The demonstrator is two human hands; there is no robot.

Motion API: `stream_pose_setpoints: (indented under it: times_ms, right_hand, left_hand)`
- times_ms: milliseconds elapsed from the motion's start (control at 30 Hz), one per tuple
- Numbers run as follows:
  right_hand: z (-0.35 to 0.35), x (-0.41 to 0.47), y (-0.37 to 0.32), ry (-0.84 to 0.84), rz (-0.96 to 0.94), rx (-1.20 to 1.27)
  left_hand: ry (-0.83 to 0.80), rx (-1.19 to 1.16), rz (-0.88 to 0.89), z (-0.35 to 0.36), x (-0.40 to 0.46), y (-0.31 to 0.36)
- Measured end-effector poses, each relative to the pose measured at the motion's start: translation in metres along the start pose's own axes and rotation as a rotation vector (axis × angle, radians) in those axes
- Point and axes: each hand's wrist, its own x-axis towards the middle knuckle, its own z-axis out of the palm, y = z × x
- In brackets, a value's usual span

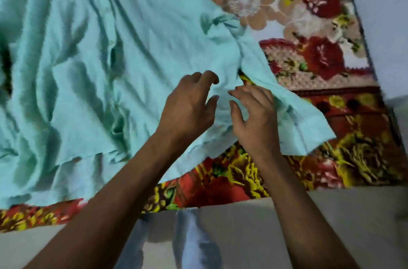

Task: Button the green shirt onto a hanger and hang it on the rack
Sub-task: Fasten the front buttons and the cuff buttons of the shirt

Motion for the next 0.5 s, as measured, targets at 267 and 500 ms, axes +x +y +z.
stream_pose_setpoints:
  times_ms: [267, 500]
  right_hand:
    - [-0.061, -0.064, 0.079, 0.243, 0.308, -0.116]
    - [-0.096, -0.097, 0.146, 0.203, 0.912, -0.192]
  left_hand:
    - [-0.244, -0.127, 0.079, 0.102, -0.004, 0.090]
    - [-0.383, -0.151, -0.148, 0.172, -0.022, 0.139]
